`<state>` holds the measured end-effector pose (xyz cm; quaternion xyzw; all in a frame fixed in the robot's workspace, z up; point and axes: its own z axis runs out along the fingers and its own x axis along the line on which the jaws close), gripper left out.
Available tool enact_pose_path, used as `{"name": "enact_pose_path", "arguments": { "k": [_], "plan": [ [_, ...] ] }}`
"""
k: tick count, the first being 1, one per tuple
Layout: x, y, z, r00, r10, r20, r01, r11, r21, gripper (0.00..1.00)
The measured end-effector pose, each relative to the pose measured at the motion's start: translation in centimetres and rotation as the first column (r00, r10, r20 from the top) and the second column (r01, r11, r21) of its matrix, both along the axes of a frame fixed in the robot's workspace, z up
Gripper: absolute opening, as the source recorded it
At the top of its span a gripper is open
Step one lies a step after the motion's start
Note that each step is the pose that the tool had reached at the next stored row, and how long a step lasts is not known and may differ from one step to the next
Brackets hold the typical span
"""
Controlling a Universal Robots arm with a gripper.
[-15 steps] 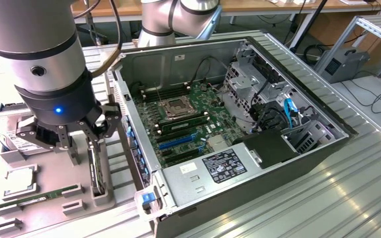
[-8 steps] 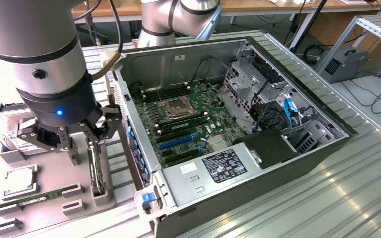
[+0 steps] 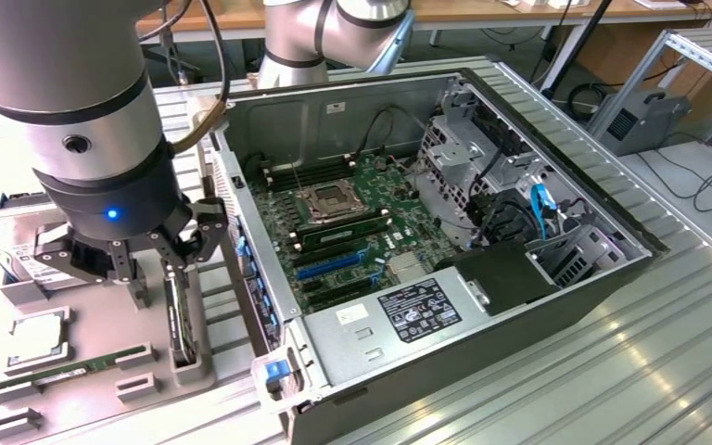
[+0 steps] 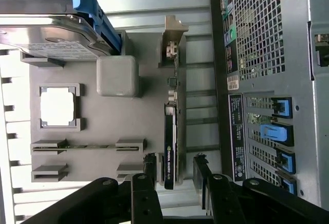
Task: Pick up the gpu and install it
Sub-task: 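Pick up the gpu and move the gpu toward the slot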
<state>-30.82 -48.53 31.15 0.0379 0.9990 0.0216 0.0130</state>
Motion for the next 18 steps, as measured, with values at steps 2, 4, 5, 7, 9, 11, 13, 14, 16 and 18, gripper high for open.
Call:
{"name": "enact_pose_path", "arguments": {
  "k": [2,4,5,7,9,11,13,14,16,18],
  "plan": [
    [0.0,0.0,-0.12,1.0,0.0,0.0,0.0,1.0,0.0,0.42],
    [0.0,0.0,-0.34,1.0,0.0,0.0,0.0,1.0,0.0,0.42],
    [0.0,0.0,-0.39,1.0,0.0,0.0,0.0,1.0,0.0,0.42],
    [0.0,0.0,-0.48,1.0,0.0,0.0,0.0,1.0,0.0,0.42],
    [0.0,0.0,-0.57,1.0,0.0,0.0,0.0,1.0,0.0,0.42],
    [0.0,0.0,-0.66,1.0,0.0,0.0001,0.0,1.0,0.0,0.42],
    [0.0,0.0,-0.75,1.0,0.0,0.0,0.0,1.0,0.0,0.42],
    [0.0,0.0,-0.8,1.0,0.0,0.0,0.0,1.0,0.0,0.42],
    [0.0,0.0,-0.9,1.0,0.0,0.0,0.0,1.0,0.0001,0.42],
    [0.0,0.0,-1.0,1.0,0.0,0.0,0.0,1.0,0.0,0.42]
  ]
}}
